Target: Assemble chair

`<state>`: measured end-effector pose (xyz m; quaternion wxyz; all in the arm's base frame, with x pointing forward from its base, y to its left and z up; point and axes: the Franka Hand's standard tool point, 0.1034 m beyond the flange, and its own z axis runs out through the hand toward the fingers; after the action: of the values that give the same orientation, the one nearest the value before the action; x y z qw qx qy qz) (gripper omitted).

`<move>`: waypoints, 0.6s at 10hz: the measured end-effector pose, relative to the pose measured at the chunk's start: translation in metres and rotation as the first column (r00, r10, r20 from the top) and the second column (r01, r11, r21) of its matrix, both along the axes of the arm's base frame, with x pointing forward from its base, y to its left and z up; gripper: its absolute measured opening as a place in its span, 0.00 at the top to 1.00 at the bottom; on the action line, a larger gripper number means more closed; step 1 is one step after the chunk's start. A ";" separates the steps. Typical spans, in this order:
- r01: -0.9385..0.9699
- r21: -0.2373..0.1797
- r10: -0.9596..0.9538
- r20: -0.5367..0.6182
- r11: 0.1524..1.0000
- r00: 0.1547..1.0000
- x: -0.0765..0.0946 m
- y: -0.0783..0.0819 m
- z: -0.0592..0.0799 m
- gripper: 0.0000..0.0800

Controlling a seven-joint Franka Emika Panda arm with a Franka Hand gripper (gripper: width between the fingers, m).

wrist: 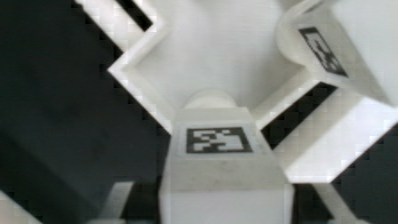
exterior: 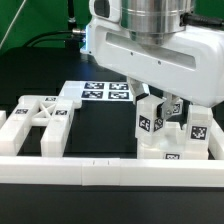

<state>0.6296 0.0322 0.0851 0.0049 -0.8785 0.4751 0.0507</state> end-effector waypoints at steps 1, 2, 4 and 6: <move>0.035 0.000 -0.035 -0.001 0.999 0.999 0.000 0.000 0.000 0.64; 0.165 0.007 -0.165 0.012 0.986 0.986 0.001 -0.003 0.000 0.64; 0.358 0.018 -0.358 0.089 0.933 0.929 -0.004 -0.003 -0.001 0.64; 0.511 0.030 -0.510 0.121 0.859 0.851 -0.002 0.008 -0.001 0.64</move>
Offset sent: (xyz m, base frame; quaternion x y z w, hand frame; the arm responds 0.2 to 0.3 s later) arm -0.0273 -0.0090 -0.0128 0.0570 0.0451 0.2418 0.9676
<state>0.6272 0.0399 0.0841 0.0463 -0.7223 0.6900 -0.0082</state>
